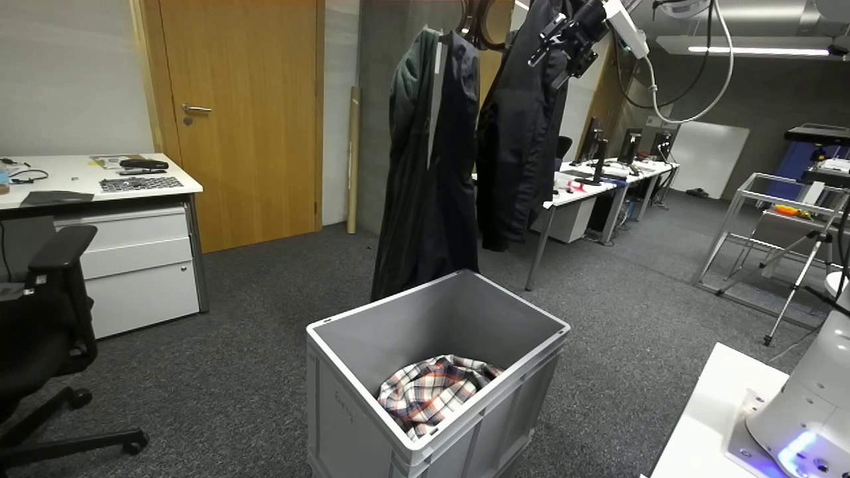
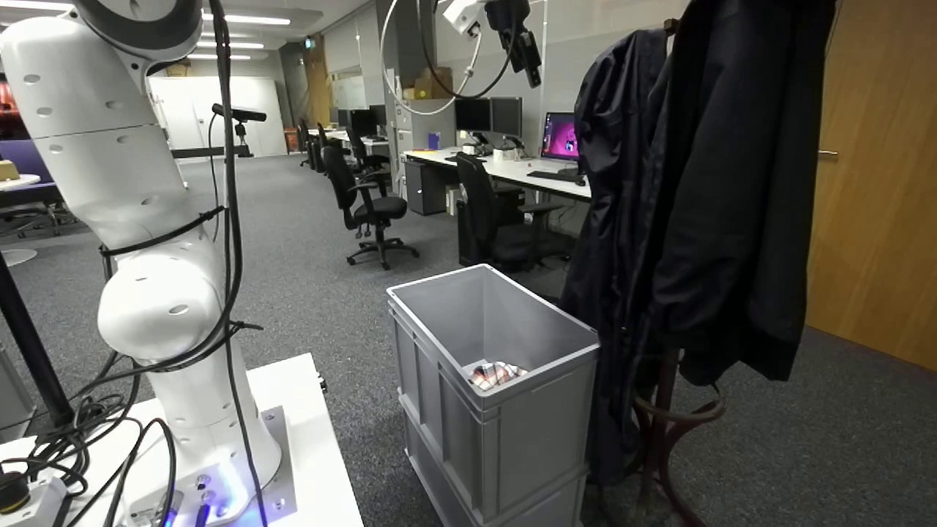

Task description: Put one black jersey in the grey container

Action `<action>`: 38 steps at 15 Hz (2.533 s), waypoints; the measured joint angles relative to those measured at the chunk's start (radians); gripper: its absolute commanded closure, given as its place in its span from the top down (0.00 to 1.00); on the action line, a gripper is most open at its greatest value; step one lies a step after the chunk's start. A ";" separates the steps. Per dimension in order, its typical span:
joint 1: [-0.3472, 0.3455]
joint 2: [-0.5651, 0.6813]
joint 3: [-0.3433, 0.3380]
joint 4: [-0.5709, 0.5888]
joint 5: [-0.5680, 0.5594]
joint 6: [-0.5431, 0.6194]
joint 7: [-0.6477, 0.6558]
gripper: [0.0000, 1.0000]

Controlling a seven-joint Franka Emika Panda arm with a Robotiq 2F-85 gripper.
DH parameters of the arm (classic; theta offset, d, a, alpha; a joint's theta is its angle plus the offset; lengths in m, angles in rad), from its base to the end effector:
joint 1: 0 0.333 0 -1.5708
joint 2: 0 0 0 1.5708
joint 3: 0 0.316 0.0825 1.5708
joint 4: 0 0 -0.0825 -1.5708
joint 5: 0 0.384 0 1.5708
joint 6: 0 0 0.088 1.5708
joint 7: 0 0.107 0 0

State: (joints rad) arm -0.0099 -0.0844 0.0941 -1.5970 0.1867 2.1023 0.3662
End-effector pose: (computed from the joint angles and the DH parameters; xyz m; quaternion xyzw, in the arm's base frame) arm 0.5639 0.0594 0.7201 -0.9407 0.1546 -0.2626 0.1492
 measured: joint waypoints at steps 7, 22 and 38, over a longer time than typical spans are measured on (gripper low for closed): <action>0.010 0.023 -0.003 0.023 -0.003 0.000 0.003 1.00; 0.031 0.054 -0.003 0.026 -0.101 0.126 0.011 1.00; 0.116 0.200 0.000 0.187 -0.371 0.221 0.147 1.00</action>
State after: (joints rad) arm 0.1058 0.1156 0.0936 -1.4099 -0.1843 2.3228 0.5135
